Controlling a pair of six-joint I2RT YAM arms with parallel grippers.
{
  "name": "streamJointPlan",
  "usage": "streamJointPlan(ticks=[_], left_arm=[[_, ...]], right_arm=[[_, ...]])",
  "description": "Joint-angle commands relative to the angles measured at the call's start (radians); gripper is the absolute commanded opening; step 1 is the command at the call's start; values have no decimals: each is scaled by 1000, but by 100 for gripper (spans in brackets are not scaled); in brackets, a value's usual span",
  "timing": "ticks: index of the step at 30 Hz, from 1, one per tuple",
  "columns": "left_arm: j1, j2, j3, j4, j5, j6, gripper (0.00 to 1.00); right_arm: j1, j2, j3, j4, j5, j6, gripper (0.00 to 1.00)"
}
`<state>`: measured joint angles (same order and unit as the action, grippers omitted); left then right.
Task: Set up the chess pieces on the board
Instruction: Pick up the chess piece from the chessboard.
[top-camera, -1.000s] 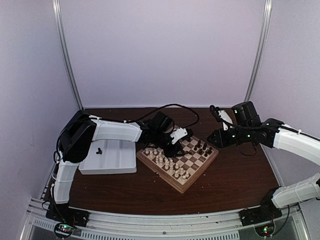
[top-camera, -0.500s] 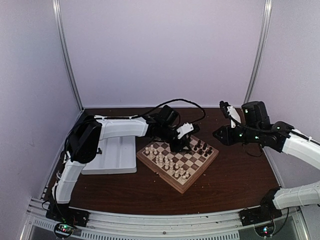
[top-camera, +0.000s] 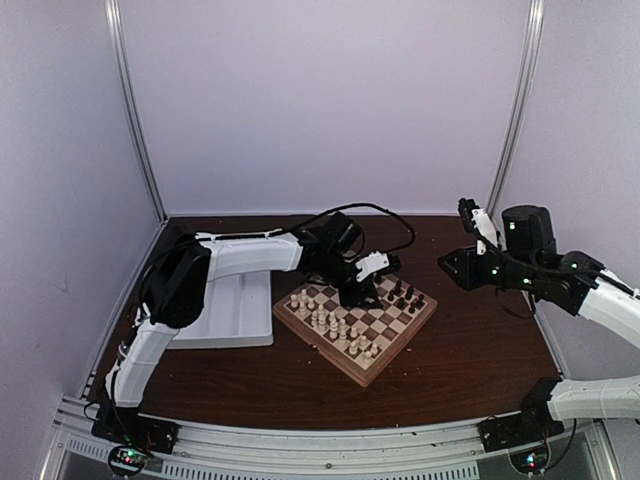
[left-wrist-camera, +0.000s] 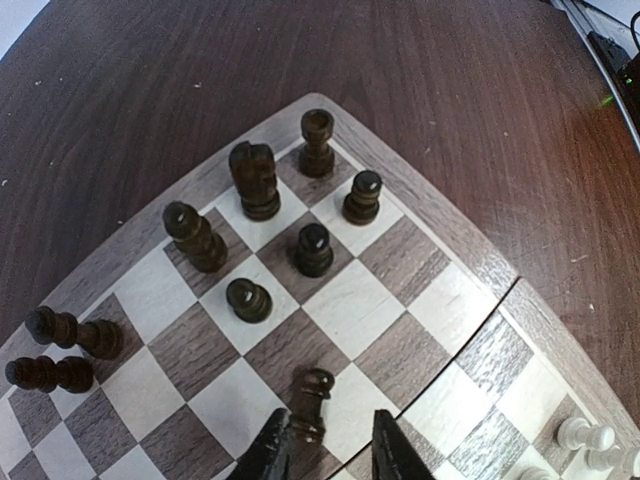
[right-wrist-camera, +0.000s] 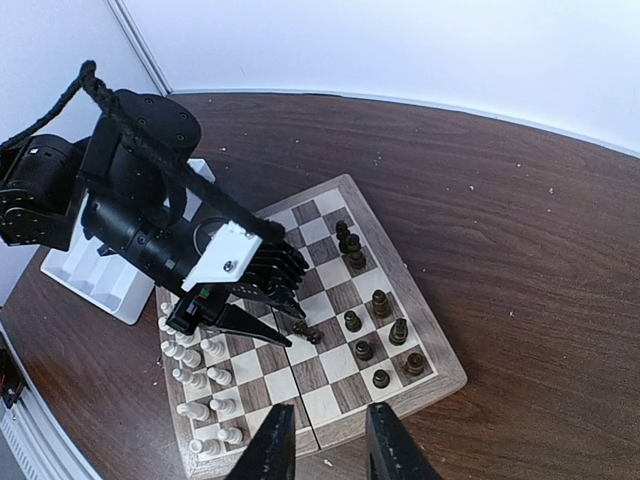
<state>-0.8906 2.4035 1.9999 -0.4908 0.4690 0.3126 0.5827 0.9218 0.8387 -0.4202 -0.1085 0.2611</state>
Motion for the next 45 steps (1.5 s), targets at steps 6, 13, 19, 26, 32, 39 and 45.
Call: streamJointPlan(ticks=[6,13,19,26,32,39,45], left_arm=[[-1,37,33,-10,-4,37,28],[-1,56,44,-9,-4,43,26],[-1,58,42,-11,-10,45,25],[-1,54,45,-26,-1,57,14],[-1,4,23,-40,3,60,4],[-1,-96,-69,8,-12,45,2],[-1,-236,-218,115,-31,6,1]], right_arm=[[-6,-9,-13,35,15,4,27],[-6,-9,-15,34,13,6,27],[-7,-1,-14,35,8,7,27],[-7,8,-15,40,-3,10,27],[-7,28,-10,35,-34,16,27],[-8,54,-12,52,-100,33,27],[-8,114,28,50,-228,123,29]])
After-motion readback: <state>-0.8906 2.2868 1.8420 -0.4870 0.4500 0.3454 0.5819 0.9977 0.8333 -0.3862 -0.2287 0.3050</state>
